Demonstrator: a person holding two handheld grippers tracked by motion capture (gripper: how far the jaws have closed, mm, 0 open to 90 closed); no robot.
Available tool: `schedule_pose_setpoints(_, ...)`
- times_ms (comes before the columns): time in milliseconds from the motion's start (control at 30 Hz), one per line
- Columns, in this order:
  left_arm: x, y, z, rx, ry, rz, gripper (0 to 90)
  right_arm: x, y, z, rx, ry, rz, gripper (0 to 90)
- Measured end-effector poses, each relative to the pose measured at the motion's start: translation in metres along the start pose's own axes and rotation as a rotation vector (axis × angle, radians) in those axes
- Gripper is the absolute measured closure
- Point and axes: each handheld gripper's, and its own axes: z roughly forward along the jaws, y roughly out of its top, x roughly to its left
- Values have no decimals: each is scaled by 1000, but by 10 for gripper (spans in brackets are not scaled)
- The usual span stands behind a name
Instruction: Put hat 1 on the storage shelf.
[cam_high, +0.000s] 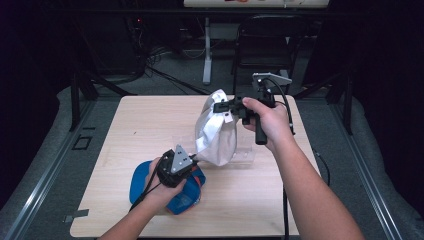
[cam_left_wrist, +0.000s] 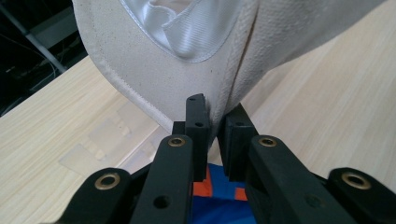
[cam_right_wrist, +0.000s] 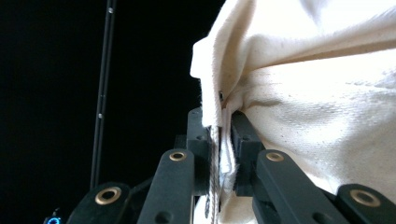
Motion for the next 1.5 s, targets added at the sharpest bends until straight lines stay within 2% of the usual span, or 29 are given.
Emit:
schedule_pose_setpoints(33, 4, 0, -1, -6, -2, -15, 836, 0, 0, 1, -5, 7, 4, 813)
schedule_pose_setpoints(67, 13, 1, -1, -18, -16, -51, 837, -1, 0, 4, -11, 4, 3, 813)
schedule_pose_setpoints(100, 13, 1, -1, -18, -16, -51, 837, -1, 0, 4, -11, 4, 3, 813)
schedule_pose_setpoints(133, 21, 1, -2, -29, -21, -86, 837, -1, 0, 8, -9, -1, -3, 813)
schedule_pose_setpoints(200, 25, 1, -2, -29, -27, -95, 836, -1, 0, 14, -10, -3, -6, 813)
schedule_pose_setpoints(267, 34, 0, -1, -29, -34, -128, 836, -1, 0, 19, 0, -10, -15, 814)
schedule_pose_setpoints(500, 41, -10, 5, -33, -39, -161, 836, -3, 2, 37, -2, -37, -18, 813)
schedule_pose_setpoints(633, 41, -16, 9, -22, -40, -162, 834, -6, 3, 42, 5, -63, -24, 814)
schedule_pose_setpoints(767, 40, -24, 14, -23, -47, -178, 834, -14, 6, 47, 18, -86, -20, 813)
schedule_pose_setpoints(800, 40, -27, 17, -28, -58, -194, 834, -16, 6, 48, 14, -86, -11, 813)
schedule_pose_setpoints(1000, 45, -30, 17, -50, -71, -218, 834, -21, 9, 51, 15, -80, -10, 813)
schedule_pose_setpoints(1333, 47, -45, 12, -73, -78, -267, 837, -19, 8, 55, 9, -64, -10, 812)
schedule_pose_setpoints(1500, 45, -41, 13, -71, -78, -229, 843, -16, 8, 53, 1, -80, -22, 813)
